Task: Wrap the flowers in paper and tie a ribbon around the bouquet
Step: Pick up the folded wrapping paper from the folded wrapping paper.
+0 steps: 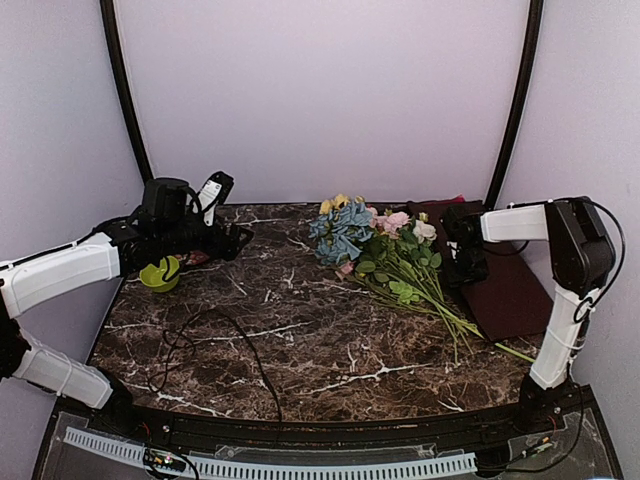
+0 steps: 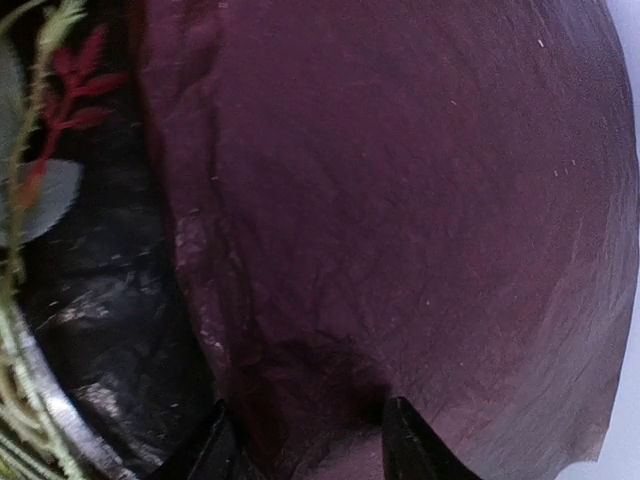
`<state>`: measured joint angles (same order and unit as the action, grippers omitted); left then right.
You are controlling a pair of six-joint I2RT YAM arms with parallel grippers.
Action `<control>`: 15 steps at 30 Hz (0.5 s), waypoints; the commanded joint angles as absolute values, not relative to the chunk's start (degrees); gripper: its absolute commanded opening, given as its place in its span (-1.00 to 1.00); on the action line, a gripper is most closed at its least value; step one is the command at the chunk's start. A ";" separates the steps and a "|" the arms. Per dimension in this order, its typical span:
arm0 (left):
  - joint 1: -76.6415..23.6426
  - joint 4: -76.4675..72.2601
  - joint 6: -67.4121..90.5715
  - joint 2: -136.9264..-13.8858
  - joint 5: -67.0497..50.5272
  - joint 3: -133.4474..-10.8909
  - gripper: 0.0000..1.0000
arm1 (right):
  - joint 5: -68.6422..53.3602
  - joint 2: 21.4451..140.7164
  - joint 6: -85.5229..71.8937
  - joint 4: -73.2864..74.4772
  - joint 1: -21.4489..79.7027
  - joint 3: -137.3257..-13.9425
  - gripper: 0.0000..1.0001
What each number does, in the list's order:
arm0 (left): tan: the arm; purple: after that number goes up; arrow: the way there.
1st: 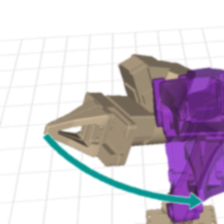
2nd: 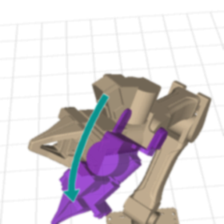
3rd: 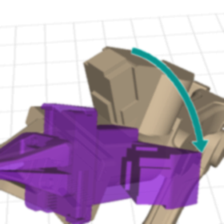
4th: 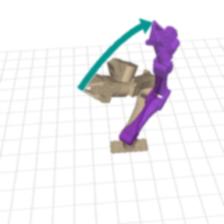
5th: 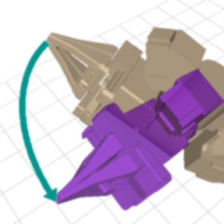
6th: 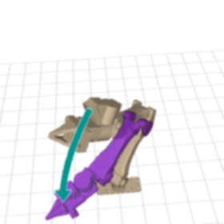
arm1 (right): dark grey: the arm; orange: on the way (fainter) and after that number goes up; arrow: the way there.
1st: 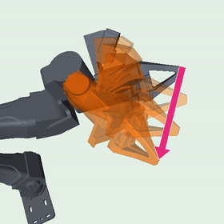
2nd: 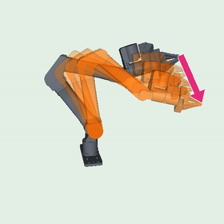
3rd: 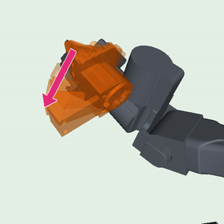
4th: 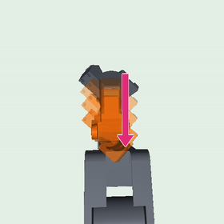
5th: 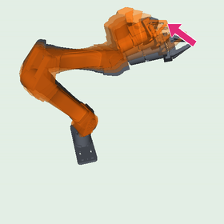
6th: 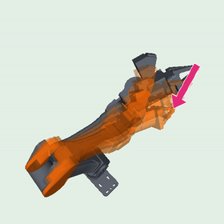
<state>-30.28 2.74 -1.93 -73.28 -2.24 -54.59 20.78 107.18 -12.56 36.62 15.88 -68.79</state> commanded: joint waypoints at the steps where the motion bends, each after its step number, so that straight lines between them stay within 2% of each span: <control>1: -30.32 0.37 -2.90 -71.04 -2.56 -53.33 0.71 | 25.38 108.49 -13.59 37.07 16.10 -69.99 -0.09; 4: -30.26 0.36 -3.07 -71.08 -2.44 -53.34 0.71 | 27.60 108.20 -13.95 36.87 16.10 -69.79 -0.33; 8: -30.32 0.38 -3.08 -71.67 -2.29 -53.39 0.71 | 31.21 106.21 -14.55 36.31 16.09 -69.49 -0.97; 15: -30.26 0.62 -3.16 -71.98 -2.24 -53.67 0.71 | 36.96 99.38 -15.04 35.33 15.91 -70.82 -1.00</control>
